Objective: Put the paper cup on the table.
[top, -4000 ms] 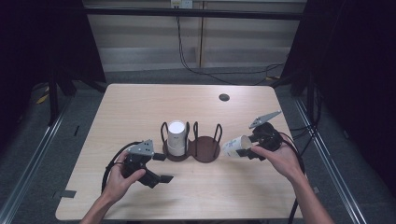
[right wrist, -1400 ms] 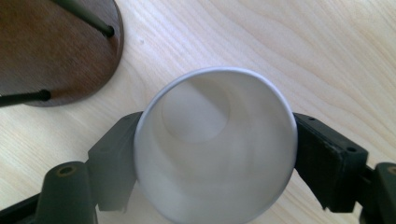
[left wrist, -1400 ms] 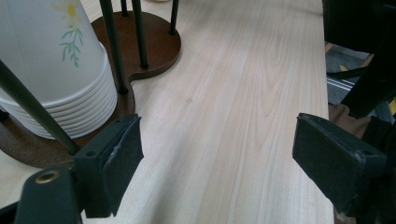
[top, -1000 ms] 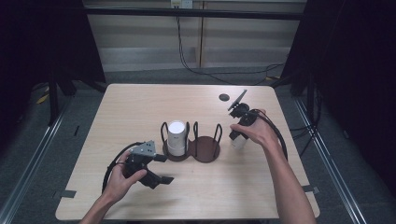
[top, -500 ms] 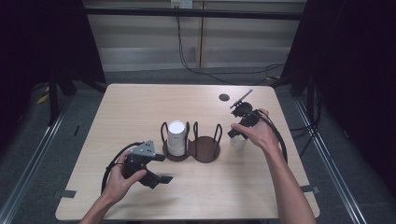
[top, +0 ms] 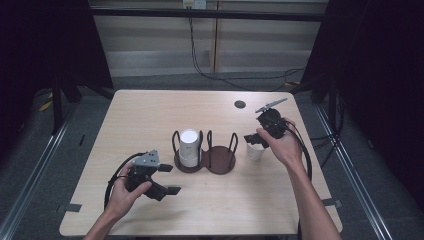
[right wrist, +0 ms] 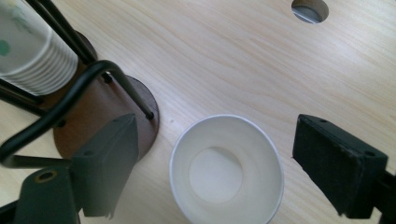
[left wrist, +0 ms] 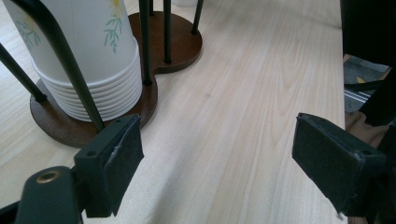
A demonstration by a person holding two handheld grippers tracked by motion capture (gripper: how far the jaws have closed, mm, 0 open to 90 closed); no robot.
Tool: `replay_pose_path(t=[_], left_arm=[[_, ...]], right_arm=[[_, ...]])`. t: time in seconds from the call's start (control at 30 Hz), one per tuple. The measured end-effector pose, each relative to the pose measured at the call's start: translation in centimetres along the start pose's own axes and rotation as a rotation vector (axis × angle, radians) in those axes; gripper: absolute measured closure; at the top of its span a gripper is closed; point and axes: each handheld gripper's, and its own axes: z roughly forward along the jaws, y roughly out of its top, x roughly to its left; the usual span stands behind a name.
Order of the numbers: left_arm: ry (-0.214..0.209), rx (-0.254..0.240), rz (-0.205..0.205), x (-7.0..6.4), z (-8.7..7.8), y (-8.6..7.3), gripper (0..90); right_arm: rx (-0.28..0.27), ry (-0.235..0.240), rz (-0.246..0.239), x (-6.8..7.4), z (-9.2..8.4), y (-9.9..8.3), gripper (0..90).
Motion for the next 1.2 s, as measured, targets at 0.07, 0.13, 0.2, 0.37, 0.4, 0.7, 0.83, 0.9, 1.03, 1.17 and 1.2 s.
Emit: replay_pose_path(t=[0.07, 0.13, 0.2, 0.37, 0.4, 0.7, 0.83, 0.9, 1.03, 1.17, 1.2], left_arm=[[0.001, 0.004, 0.007, 0.0, -0.1, 0.0, 16.2], [0.001, -0.003, 0.004, 0.0, -0.2, -0.1, 16.3], [0.015, 0.002, -0.006, 0.0, -0.2, -0.1, 16.3], [0.022, -0.024, -0.021, 0.1, -0.3, -0.3, 16.2], [0.014, -0.032, -0.024, 0.1, -0.4, -0.3, 16.2], [0.003, -0.053, -0.031, -0.2, -0.4, -0.4, 16.2], [0.006, -0.052, -0.038, -0.2, -0.4, -0.5, 16.3], [0.008, -0.053, -0.042, -0.2, -0.4, -0.6, 16.3], [0.005, -0.063, -0.056, -0.1, -0.4, -0.6, 16.2], [0.000, -0.072, -0.056, -0.2, -0.5, -0.6, 16.3], [0.002, -0.073, -0.058, -0.2, -0.5, -0.6, 16.3]], right_arm=[[-0.020, -0.002, 0.011, 0.2, -0.3, -0.3, 16.2], [-0.054, -0.023, 0.023, 0.3, -0.7, -0.7, 16.9], [-0.070, -0.002, 0.039, 0.4, -0.8, -1.3, 17.1], [-0.148, -0.023, 0.023, 1.1, -1.8, -2.6, 19.3], [-0.148, -0.023, 0.023, 1.1, -1.8, -2.6, 19.3], [-0.277, 0.008, 0.043, 2.5, -2.7, -4.6, 19.2], [-0.322, 0.033, 0.050, 3.4, -3.1, -5.4, 18.0], [-0.336, 0.060, 0.063, 3.8, -3.2, -6.2, 17.4], [-0.339, 0.062, 0.052, 4.4, -3.2, -7.2, 17.0], [-0.366, 0.078, 0.069, 4.9, -3.3, -8.4, 15.4], [-0.367, 0.073, 0.062, 5.0, -3.3, -8.5, 15.5]])
